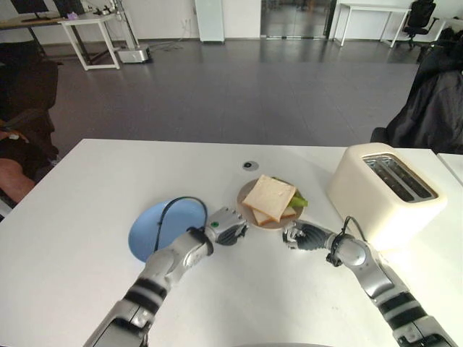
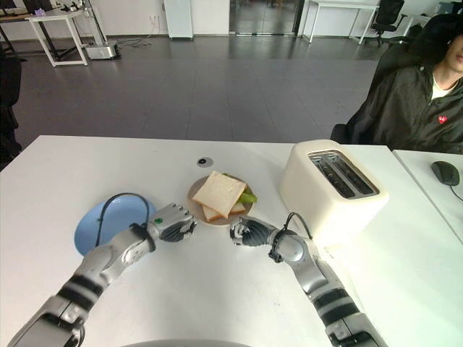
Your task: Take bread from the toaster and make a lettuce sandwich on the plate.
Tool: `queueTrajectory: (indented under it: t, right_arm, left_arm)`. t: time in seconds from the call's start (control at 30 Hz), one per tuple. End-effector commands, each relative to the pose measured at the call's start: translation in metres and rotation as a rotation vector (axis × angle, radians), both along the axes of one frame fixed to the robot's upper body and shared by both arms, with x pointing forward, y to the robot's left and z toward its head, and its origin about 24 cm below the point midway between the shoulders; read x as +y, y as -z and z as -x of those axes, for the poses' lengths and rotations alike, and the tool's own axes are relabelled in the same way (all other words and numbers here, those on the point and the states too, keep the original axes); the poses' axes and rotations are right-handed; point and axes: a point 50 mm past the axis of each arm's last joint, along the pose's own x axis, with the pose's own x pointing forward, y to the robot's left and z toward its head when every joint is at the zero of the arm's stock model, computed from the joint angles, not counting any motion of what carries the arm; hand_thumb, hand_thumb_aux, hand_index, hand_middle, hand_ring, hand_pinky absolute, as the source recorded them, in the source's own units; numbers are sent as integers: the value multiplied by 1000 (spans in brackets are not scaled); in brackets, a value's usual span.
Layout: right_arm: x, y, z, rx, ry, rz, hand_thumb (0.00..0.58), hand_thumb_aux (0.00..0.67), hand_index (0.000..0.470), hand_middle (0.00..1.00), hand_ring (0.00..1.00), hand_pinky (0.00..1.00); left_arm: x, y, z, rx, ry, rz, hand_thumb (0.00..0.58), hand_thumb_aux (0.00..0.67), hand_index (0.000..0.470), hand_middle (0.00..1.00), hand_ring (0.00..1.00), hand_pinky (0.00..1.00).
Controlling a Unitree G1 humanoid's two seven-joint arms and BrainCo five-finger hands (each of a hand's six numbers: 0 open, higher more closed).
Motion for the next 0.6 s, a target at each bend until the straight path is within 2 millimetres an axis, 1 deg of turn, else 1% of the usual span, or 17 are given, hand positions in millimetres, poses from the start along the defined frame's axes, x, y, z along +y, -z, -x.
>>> queueTrajectory:
  t: [0.03,0.07,0.1,0.13,0.17,0.2,0.23,0.27,0.3,0.33,0.37,0.4,0.43,0.5,0.6]
  right_arm:
    - [10,6,6,-28,-39,-83,580,670,470,1000,1000,1000]
    - [10,-7,9,-89,-50,-159,580,670,470,1000,1000,1000]
    - [5,-22,13,-161,-48,-231,580,670,470,1000,1000,1000]
    - [0,-36,20,-225,-45,-293,577,623,437,1000,1000,1000]
    - [-5,-47,26,-270,-40,-337,552,523,367,1000,1000,1000]
    - [-9,-56,34,-301,-37,-376,501,423,297,988,988,988]
    - [-12,-62,43,-316,-41,-411,447,349,245,992,992,992]
    - [-12,-65,55,-319,-44,-456,334,234,164,965,965,965]
    - [-12,-67,64,-312,-46,-500,175,110,77,875,875,875]
    - [-9,-66,73,-287,-39,-565,0,0,0,722,722,722]
    - [-7,-64,78,-256,-28,-618,0,0,0,451,451,451]
    - [-6,-61,81,-242,-20,-647,0,0,0,39,39,39]
    - [-5,-59,83,-237,-11,-666,0,0,0,0,0,0]
    - [-8,-56,83,-232,2,-697,0,0,0,0,0,0]
    - [-17,-53,80,-249,45,-715,0,0,0,0,0,0]
  left_arm:
    - [-11,3,9,-18,51,29,580,670,470,1000,1000,1000]
    - [-17,-5,20,-51,93,56,580,670,470,1000,1000,1000]
    - [-23,-16,35,-82,133,108,580,670,470,1000,1000,1000]
    - [-26,-28,52,-108,158,166,580,670,470,1000,1000,1000]
    - [-27,-38,66,-127,167,211,580,670,470,1000,1000,1000]
    - [-25,-46,80,-136,157,261,580,670,470,1000,1000,1000]
    - [-21,-52,93,-139,131,311,512,441,310,902,902,902]
    - [-16,-59,104,-148,100,368,429,328,230,584,584,584]
    - [-13,-65,113,-147,72,422,132,81,57,102,102,102]
    - [-10,-68,120,-121,38,534,0,0,0,0,0,0]
    - [-7,-70,125,-86,2,653,0,0,0,0,0,0]
    - [-3,-69,126,-39,-43,775,0,0,0,0,0,0]
    - [1,-64,125,29,-76,901,0,0,0,0,0,0]
    - [5,-54,125,147,-98,1106,0,0,0,0,0,0]
    - [11,-47,124,252,-68,1270,0,0,0,0,0,0]
